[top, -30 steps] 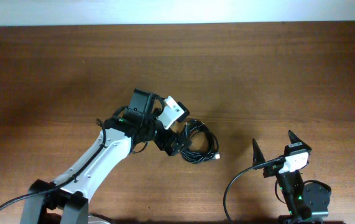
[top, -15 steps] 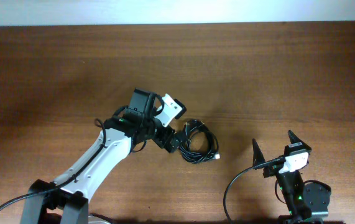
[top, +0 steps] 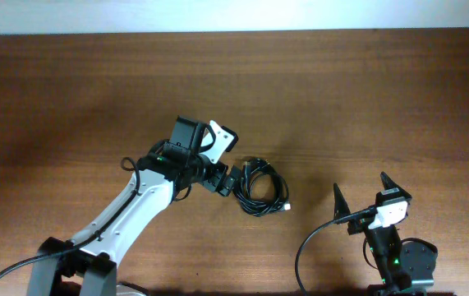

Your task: Untangle cables

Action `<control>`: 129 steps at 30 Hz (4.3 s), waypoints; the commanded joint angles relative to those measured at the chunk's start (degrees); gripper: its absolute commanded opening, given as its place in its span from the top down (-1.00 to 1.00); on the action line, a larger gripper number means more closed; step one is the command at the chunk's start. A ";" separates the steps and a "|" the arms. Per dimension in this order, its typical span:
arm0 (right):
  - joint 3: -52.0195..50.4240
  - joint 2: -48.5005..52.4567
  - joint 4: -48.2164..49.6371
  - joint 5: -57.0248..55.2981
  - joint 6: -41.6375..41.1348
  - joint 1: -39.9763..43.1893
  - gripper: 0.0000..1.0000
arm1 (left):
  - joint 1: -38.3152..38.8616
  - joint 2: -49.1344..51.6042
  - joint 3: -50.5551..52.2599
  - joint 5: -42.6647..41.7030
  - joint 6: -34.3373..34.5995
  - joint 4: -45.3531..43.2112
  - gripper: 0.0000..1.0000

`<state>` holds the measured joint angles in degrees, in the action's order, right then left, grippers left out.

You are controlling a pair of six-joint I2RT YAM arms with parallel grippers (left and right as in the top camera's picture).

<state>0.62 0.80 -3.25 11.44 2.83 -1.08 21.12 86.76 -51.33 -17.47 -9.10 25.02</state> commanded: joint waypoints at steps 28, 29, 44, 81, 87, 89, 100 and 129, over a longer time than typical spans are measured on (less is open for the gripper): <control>-0.31 -0.44 -0.42 -0.52 -0.07 0.42 -0.98 | 0.22 0.35 -1.38 -4.20 0.94 -4.81 -0.97; -0.31 -0.44 -0.42 -0.52 -0.07 0.42 -0.98 | 0.22 0.35 -1.38 -4.20 0.94 -4.79 -0.98; -0.31 -0.44 -0.42 -0.52 -0.07 0.42 -0.98 | 8.20 0.57 -1.38 3.39 24.52 -0.59 -0.98; -0.31 -0.44 -0.42 -0.52 -0.07 0.42 -0.98 | 13.88 0.57 -1.31 12.02 31.82 6.51 -0.98; -0.31 -0.44 -0.42 -0.52 -0.07 0.42 -0.98 | 13.88 0.57 -1.31 12.63 31.80 6.40 -0.97; -0.31 -0.44 -0.42 -0.52 -0.07 0.42 -0.98 | 13.88 0.57 -1.31 12.61 33.31 7.06 -0.98; -0.31 -0.44 -0.42 -0.52 -0.07 0.39 -0.98 | 13.88 0.57 -1.31 12.83 35.67 7.58 -0.98; -0.31 -0.44 -0.39 -0.52 -0.07 0.42 -0.98 | 21.11 12.24 -1.22 23.32 69.53 5.01 0.30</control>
<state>0.62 0.80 -3.25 11.44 2.83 -1.08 42.30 98.06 -52.31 5.17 60.07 29.98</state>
